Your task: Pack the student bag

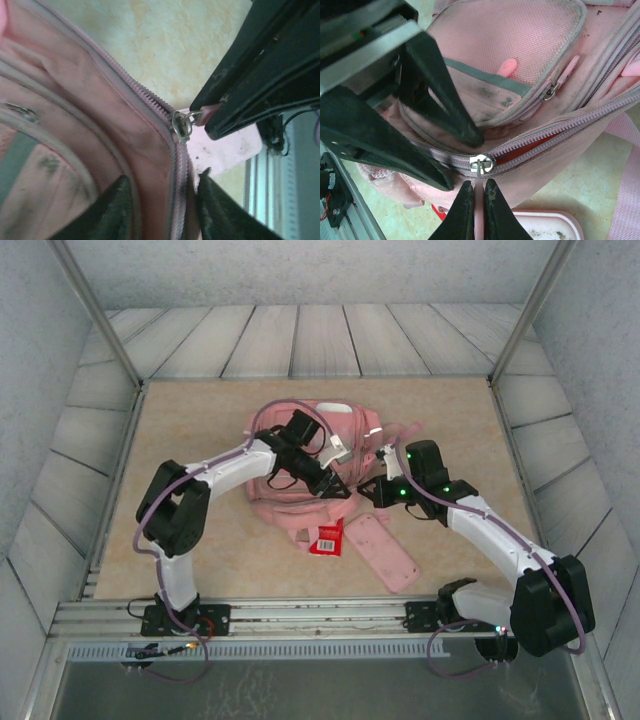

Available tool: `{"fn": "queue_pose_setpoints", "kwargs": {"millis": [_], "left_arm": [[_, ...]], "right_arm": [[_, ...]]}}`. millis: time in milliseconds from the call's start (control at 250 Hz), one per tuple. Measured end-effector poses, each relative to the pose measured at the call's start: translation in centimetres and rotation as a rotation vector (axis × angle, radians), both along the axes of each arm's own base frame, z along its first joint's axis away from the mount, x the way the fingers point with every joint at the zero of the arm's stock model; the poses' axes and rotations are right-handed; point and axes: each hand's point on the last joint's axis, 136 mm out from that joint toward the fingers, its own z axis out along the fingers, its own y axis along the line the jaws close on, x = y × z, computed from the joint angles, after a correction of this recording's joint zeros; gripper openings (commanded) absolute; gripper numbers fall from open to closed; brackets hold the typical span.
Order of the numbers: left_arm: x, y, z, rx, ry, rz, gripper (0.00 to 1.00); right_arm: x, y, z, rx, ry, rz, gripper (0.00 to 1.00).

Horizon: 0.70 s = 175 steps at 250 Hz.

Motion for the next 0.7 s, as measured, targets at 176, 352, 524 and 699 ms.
{"fn": "queue_pose_setpoints", "kwargs": {"millis": [176, 352, 524, 699], "left_arm": [[-0.6, -0.1, 0.0, 0.004, 0.013, -0.015, 0.07], [-0.2, 0.8, 0.8, 0.05, -0.042, 0.031, 0.0], [0.3, 4.3, 2.7, 0.119, -0.119, 0.139, 0.0], [1.3, 9.5, 5.6, 0.171, -0.183, 0.285, 0.0]], "right_arm": [[0.2, -0.3, 0.1, -0.012, -0.01, -0.023, 0.0], [0.8, -1.0, -0.1, -0.041, -0.02, -0.069, 0.0], [2.0, -2.4, 0.2, -0.045, -0.041, -0.128, 0.0], [3.4, -4.3, 0.6, -0.034, -0.054, -0.204, 0.0]]}}
